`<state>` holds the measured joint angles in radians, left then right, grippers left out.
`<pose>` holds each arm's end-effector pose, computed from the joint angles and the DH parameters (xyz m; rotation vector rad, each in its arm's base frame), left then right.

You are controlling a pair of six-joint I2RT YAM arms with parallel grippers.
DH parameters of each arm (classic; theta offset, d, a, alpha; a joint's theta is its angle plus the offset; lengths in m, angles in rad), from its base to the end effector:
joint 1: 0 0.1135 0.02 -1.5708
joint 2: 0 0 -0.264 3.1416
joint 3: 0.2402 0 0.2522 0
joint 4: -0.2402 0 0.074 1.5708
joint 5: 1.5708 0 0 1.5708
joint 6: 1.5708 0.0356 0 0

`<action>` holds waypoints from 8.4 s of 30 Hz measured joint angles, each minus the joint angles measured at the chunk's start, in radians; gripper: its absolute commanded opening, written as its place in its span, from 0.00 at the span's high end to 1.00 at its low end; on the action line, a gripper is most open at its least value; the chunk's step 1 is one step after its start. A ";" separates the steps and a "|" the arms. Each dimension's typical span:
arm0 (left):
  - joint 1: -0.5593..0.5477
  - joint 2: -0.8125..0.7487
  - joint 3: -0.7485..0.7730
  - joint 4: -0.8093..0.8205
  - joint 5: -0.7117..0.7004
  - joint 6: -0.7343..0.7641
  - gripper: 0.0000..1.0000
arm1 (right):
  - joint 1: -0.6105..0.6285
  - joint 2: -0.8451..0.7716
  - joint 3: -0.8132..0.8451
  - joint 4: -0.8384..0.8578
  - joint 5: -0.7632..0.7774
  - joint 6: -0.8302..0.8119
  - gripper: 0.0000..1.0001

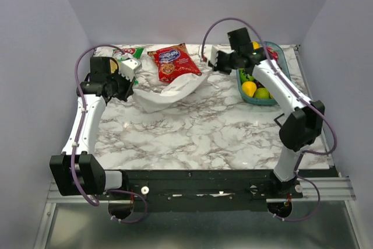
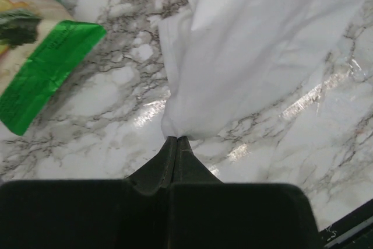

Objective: Remove the brooch from the garment

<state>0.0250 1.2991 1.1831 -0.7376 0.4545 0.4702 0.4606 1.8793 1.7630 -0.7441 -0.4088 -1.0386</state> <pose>0.2694 -0.0089 0.3192 0.7102 2.2242 -0.3078 0.3699 0.1994 0.3153 -1.7287 1.5927 0.2179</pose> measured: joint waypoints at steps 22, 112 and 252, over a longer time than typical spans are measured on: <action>0.023 -0.026 0.302 0.034 0.015 -0.020 1.00 | -0.010 -0.215 -0.010 0.066 -0.076 0.177 0.67; -0.091 0.166 -0.182 -0.005 0.270 -0.188 1.00 | 0.127 0.153 -0.298 -0.143 0.027 0.370 0.68; -0.209 0.436 -0.135 -0.118 0.010 0.034 0.64 | -0.064 -0.072 -0.618 0.151 0.134 0.216 0.58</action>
<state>-0.1837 1.7355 1.0485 -0.8555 0.4644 0.5045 0.3969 1.8076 1.1454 -0.5934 -0.2749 -0.8223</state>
